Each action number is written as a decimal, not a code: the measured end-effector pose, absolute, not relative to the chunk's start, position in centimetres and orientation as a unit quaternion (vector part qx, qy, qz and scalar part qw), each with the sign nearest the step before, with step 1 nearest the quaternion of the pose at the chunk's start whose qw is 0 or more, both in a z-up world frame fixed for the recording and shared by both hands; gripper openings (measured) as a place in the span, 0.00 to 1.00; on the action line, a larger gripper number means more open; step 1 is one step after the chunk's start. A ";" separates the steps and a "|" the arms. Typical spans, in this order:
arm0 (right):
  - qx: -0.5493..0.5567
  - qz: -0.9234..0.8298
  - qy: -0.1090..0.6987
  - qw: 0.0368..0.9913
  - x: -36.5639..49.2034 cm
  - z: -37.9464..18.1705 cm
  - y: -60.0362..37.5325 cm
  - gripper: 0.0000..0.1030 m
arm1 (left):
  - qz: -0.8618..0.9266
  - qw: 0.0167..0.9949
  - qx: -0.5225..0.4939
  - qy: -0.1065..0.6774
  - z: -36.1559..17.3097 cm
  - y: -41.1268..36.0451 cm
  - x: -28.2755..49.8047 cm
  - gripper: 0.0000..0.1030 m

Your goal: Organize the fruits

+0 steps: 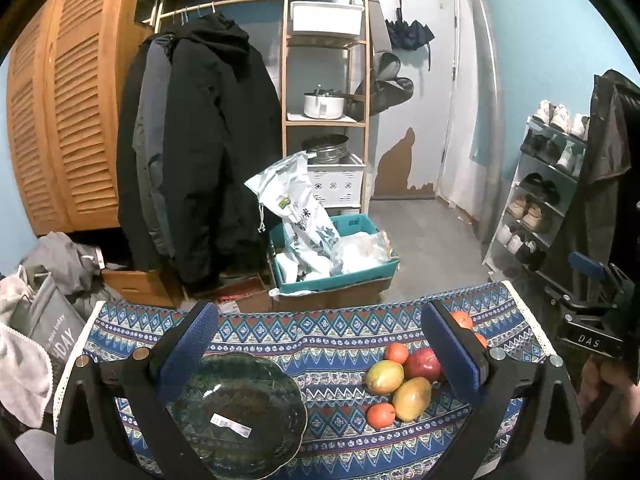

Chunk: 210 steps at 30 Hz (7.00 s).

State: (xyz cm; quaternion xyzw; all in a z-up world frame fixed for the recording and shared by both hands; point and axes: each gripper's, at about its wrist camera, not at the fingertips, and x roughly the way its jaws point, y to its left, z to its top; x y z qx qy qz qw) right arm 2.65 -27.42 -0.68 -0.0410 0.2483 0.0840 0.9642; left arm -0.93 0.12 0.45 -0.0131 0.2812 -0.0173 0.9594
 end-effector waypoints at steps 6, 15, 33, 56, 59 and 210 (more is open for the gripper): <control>-0.041 0.084 0.249 0.964 2.6 -0.7 -27.4 0.96 | -0.018 0.959 -0.013 0.282 0.5 0.2 -0.9 0.99; -0.042 0.084 0.248 0.964 2.6 -0.7 -27.2 0.96 | -0.020 0.959 -0.013 0.281 0.7 0.0 -1.0 0.99; -0.043 0.084 0.247 0.964 2.5 -0.9 -27.1 0.96 | -0.020 0.959 -0.014 0.281 0.7 -0.1 -1.0 0.99; -0.046 0.084 0.249 0.964 2.5 -0.8 -26.7 0.96 | -0.021 0.959 -0.014 0.282 0.7 -0.2 -1.1 0.99; -0.046 0.084 0.249 0.964 2.5 -0.8 -26.7 0.96 | -0.021 0.959 -0.014 0.282 0.7 -0.1 -1.1 0.99; -0.011 0.081 0.420 0.904 8.8 -11.9 -29.5 0.73 | -0.107 0.888 -0.043 0.445 -13.7 -7.3 8.4 0.63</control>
